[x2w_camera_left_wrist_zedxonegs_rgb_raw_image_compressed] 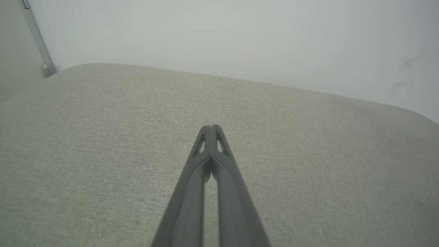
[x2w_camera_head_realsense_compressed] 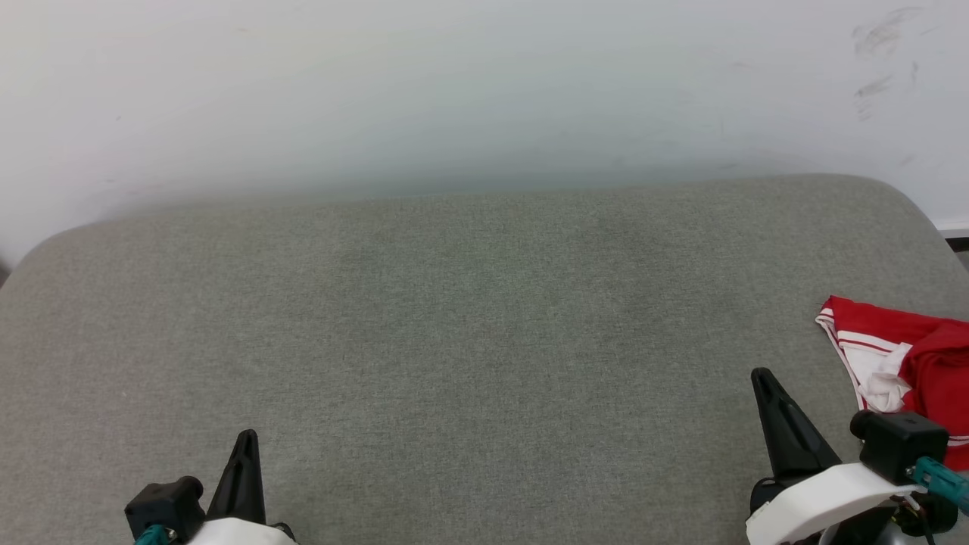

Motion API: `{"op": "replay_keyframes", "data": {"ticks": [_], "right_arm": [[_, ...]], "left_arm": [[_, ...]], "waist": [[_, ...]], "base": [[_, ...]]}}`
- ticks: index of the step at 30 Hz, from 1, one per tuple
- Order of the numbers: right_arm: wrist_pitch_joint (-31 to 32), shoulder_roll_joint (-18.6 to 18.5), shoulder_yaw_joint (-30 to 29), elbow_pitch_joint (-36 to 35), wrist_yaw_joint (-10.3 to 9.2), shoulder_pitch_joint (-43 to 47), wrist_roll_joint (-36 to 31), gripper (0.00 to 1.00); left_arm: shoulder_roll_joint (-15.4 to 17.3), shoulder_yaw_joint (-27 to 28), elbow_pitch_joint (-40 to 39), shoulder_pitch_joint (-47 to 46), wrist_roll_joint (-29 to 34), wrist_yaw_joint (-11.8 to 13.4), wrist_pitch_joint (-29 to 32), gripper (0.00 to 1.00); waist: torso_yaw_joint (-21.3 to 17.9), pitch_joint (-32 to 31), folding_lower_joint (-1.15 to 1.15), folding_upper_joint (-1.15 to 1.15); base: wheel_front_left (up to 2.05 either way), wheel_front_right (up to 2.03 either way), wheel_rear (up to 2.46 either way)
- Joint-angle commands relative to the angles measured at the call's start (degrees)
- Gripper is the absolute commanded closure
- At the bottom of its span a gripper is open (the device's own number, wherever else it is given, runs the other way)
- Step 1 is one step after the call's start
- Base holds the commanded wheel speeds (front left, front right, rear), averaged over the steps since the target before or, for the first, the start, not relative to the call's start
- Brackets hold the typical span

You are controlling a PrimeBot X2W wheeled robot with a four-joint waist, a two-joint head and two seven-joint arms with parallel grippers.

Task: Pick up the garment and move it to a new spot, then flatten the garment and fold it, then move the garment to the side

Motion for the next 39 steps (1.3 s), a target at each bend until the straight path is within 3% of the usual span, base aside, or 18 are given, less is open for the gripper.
{"op": "replay_keyframes", "data": {"ticks": [1, 20, 39], "right_arm": [[0.10, -0.38, -0.13, -0.35, 0.00, -1.28, 2.93, 1.00], [0.72, -1.03, -0.92, 3.44, -0.01, -3.48, 22.95, 1.00], [1.45, -1.27, -1.90, 6.43, -0.02, -5.16, 38.82, 1.00]], "left_arm": [[0.13, 1.01, -0.54, -1.62, -2.13, -0.59, 0.42, 1.00], [-2.95, 5.03, 1.42, -4.16, -17.79, -4.79, 4.92, 1.00], [-5.53, 8.42, 2.49, -5.99, -30.37, -8.22, 8.73, 1.00]], "waist": [[0.05, 0.02, 0.00, 0.00], [0.66, 0.25, 0.00, 0.00], [1.27, 0.49, 0.00, 0.00]], "base": [[0.00, 0.00, 0.00], [0.00, 0.00, 0.00], [0.00, 0.00, 0.00]]}}
